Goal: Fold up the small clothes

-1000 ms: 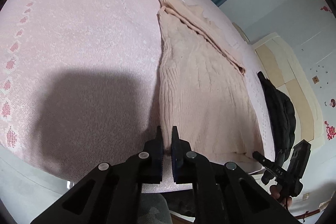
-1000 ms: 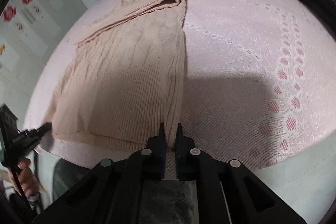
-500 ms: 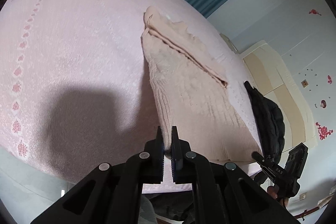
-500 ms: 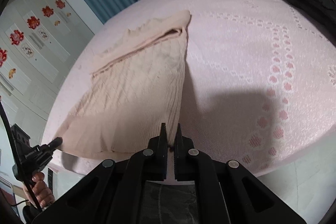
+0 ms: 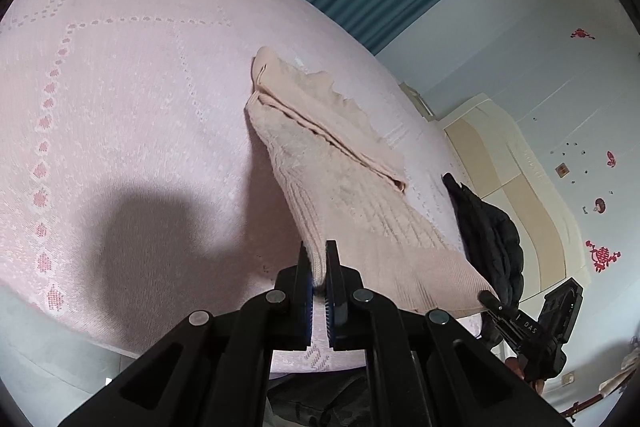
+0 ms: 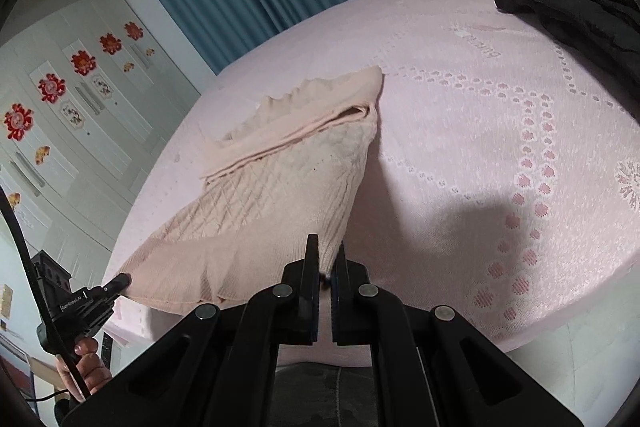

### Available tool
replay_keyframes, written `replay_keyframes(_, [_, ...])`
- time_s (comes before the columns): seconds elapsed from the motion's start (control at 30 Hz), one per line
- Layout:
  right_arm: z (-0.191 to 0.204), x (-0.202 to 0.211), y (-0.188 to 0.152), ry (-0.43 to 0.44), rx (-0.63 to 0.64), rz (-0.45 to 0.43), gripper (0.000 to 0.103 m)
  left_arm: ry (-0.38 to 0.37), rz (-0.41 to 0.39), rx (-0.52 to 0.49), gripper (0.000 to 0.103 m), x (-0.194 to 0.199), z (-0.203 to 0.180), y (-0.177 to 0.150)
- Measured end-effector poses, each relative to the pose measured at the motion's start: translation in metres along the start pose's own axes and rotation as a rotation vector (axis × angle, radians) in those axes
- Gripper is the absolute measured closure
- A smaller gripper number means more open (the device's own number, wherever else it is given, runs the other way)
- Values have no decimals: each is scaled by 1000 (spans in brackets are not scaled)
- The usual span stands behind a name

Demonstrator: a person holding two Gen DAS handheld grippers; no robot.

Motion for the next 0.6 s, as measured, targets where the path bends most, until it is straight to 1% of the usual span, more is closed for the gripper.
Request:
replay_keyframes(0.27, [8, 20, 3, 16, 14, -31, 99, -23, -22, -12, 98, 17, -10, 5])
replay_keyframes(0.6, [22, 66, 2, 51, 23, -96, 99, -56, -75, -44, 98, 57, -31, 11])
Point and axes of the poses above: each gripper's, at about its wrist camera, not at the fingertips, and x roughly against the way its jaws point, z to its left, y to its top, the point moved 6 cm from there along -x, roughly the way its jaws point, and after that the axes turned 2 degrees about z, right-handed, at the moved point
